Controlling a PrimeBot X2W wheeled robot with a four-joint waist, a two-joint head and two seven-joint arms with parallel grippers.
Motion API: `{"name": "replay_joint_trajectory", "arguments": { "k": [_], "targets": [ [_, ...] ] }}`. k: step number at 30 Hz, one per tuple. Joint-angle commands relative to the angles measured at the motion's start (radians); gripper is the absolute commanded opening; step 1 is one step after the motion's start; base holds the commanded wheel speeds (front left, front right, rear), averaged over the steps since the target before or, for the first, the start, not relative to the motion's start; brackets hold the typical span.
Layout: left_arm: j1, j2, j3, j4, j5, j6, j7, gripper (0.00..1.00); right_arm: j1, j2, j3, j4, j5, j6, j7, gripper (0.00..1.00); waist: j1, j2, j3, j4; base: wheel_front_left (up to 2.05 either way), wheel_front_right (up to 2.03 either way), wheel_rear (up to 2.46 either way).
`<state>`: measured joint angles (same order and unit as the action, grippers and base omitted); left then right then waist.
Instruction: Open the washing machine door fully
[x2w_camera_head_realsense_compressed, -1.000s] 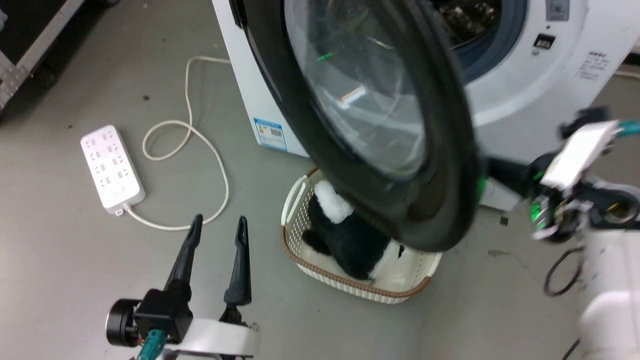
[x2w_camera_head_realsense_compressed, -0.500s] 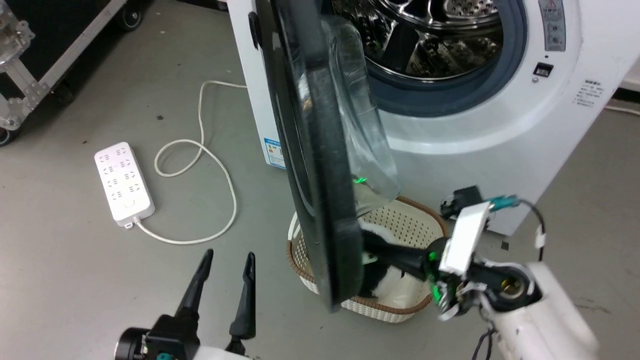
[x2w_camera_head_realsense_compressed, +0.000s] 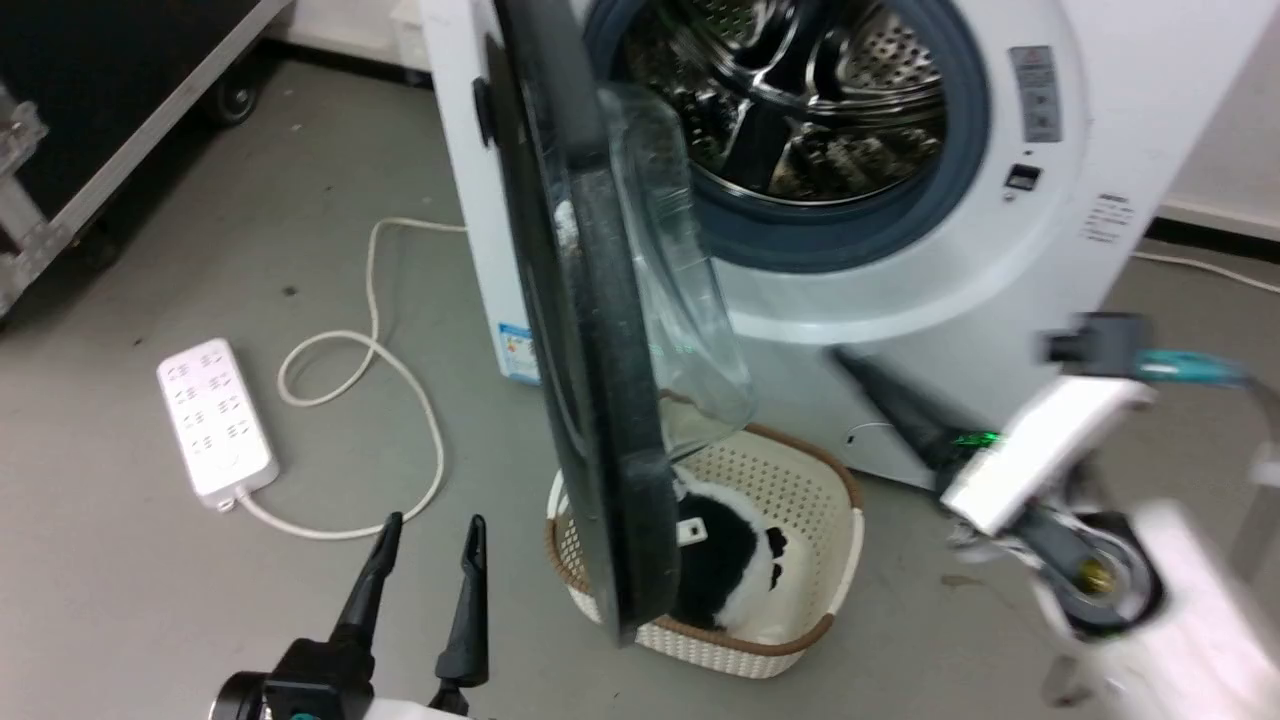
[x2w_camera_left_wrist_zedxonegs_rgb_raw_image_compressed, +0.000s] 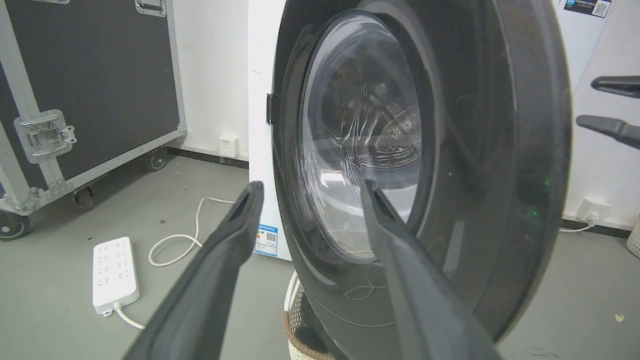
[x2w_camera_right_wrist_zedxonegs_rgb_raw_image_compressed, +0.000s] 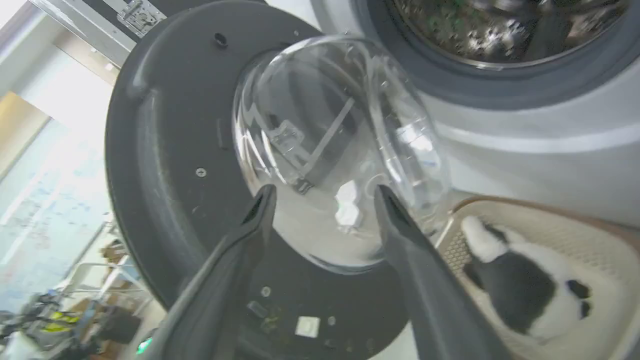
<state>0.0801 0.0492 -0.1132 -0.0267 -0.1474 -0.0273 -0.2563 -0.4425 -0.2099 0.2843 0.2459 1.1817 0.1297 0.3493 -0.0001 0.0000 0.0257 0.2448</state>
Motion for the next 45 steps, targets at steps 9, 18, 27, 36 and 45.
{"name": "replay_joint_trajectory", "arguments": {
  "k": [9,18,27,36,45],
  "targets": [
    [0.01,0.001,0.059,-0.003,-0.011,-0.026,-0.006,1.0,0.182,-0.219,0.004,-0.147,-0.597,0.001,-0.455,1.0,0.0001,0.0,-0.039,-0.104,0.0,0.0,0.0],
    [0.025,0.001,0.086,0.01,0.029,-0.046,-0.006,1.0,0.439,-0.003,-0.235,-0.279,-0.988,0.001,-0.59,1.0,0.0001,0.0,-0.032,-0.157,0.0,0.0,0.0],
    [0.047,0.001,0.103,0.027,0.036,-0.033,-0.006,1.0,0.568,0.134,-0.306,-0.297,-1.114,0.001,-0.607,1.0,0.0001,0.0,-0.029,-0.173,0.0,0.0,0.0],
    [0.032,0.001,0.093,0.028,0.033,-0.017,-0.006,0.89,0.565,0.157,-0.303,-0.283,-1.118,0.001,-0.611,1.0,0.0001,0.0,-0.021,-0.178,0.0,0.0,0.0],
    [0.015,0.001,0.116,-0.035,0.011,-0.007,-0.006,0.0,0.555,0.159,-0.308,-0.302,-1.098,0.001,-0.611,1.0,0.0001,0.0,-0.024,-0.177,0.0,0.0,0.0]
  ]
}}
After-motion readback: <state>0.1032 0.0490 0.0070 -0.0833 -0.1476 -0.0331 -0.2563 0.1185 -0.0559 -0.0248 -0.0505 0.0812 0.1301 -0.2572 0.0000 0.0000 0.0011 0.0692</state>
